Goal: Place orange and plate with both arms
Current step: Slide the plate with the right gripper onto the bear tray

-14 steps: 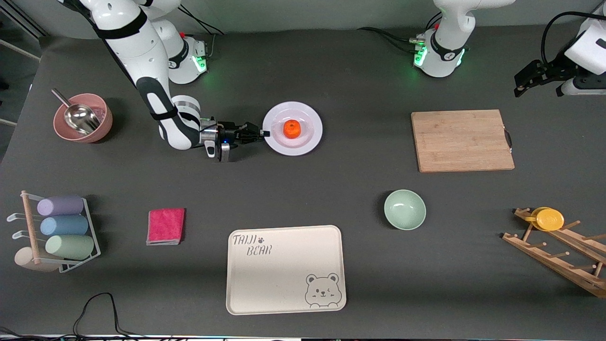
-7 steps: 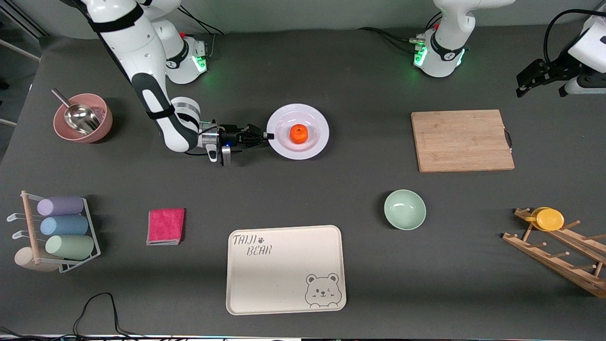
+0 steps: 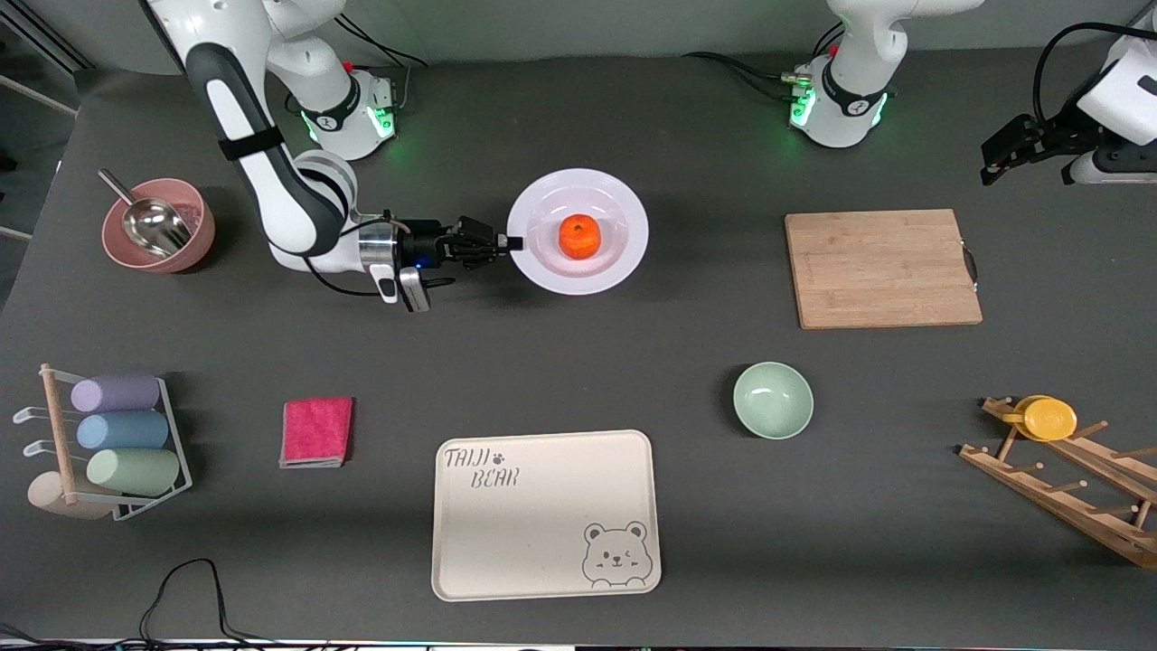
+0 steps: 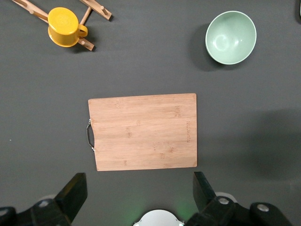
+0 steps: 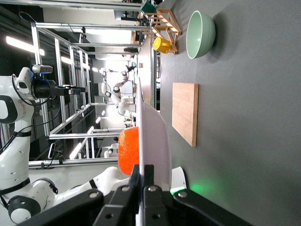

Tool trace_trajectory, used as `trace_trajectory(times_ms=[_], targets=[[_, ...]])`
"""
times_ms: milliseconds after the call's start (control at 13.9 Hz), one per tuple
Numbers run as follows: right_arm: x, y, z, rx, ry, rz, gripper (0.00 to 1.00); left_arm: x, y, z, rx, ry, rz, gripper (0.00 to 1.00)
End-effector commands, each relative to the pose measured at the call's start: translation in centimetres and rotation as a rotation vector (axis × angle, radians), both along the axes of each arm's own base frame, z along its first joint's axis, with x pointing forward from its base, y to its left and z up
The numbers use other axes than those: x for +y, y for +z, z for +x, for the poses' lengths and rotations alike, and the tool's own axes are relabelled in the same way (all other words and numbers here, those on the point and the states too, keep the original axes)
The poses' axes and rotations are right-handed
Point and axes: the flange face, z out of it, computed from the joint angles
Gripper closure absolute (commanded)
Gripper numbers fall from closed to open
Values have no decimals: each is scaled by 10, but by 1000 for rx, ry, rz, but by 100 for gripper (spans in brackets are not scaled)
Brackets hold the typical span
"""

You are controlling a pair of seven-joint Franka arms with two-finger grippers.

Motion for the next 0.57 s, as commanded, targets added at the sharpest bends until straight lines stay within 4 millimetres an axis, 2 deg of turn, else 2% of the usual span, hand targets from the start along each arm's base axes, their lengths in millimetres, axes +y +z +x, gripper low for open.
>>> trace_trajectory(times_ms=[0,287,431,502], targets=[[-10,20,52,15,-2,-33,100,2,6,2,10,-5,-7,0],[-14,27,140,12,-53,-44,100,3,5,3,13,1,-8,0],[-23,32,180,-22,-81,-36,100,3,5,3,12,7,-8,0],[-21,27,199,-41,-84,-35,100,4,5,3,10,8,-8,0]])
